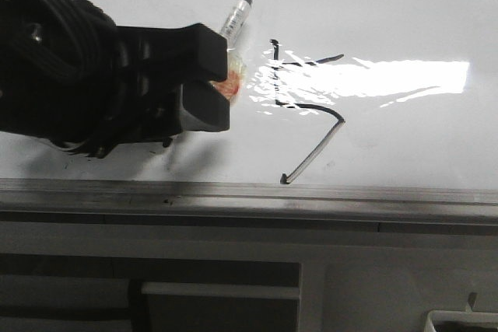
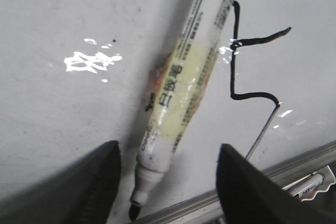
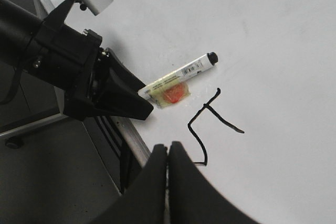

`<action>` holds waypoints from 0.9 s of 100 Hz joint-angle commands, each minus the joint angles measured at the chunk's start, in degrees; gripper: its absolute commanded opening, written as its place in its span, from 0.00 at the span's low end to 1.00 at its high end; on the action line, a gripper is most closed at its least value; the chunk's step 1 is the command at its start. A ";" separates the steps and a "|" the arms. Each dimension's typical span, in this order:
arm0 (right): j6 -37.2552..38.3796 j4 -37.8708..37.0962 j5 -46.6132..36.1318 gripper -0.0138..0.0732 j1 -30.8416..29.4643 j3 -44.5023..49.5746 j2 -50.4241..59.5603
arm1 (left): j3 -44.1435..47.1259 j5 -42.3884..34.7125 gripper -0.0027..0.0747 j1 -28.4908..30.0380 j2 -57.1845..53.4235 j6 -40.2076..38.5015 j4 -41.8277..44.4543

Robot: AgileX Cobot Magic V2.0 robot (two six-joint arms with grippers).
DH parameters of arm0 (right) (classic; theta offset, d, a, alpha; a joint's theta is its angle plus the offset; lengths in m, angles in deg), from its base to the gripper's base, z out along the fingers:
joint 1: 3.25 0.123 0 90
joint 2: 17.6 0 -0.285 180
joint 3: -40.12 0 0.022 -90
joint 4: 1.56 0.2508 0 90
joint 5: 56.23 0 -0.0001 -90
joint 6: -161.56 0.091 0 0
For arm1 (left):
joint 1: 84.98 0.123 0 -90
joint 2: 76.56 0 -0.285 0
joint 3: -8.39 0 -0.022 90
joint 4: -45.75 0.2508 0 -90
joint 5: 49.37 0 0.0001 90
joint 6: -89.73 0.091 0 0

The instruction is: Write number 5 on whiteboard

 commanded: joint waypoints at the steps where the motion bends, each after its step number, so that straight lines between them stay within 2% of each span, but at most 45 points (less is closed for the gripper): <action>1: -0.13 0.71 -4.00 0.11 -0.31 -1.45 0.28 | -0.23 -5.18 0.75 1.57 0.63 -0.19 -3.38; 11: -0.13 0.71 -4.00 0.11 -0.31 -1.45 0.28 | -0.23 -4.99 0.85 1.57 0.63 -0.19 -3.38; 34: -0.13 0.71 -3.89 0.11 -0.31 -1.45 0.28 | -0.23 -4.77 0.85 1.47 -2.06 -0.19 -3.38; 63: -0.13 0.82 -3.69 0.11 -0.31 -1.45 0.28 | -0.23 -2.06 0.85 1.47 -15.18 0.17 -1.88; 76: -0.13 0.82 -3.90 0.11 -0.31 -1.45 0.37 | -0.23 -1.44 0.80 1.47 -20.91 6.12 -1.88; 83: -0.13 0.82 -3.90 0.11 -0.31 -1.45 0.76 | -0.23 -1.29 0.72 1.47 -24.27 10.93 -1.88; 90: -0.13 0.70 -3.55 0.11 -0.31 -1.45 1.76 | 0.12 -1.29 0.60 1.47 -27.99 16.89 -1.88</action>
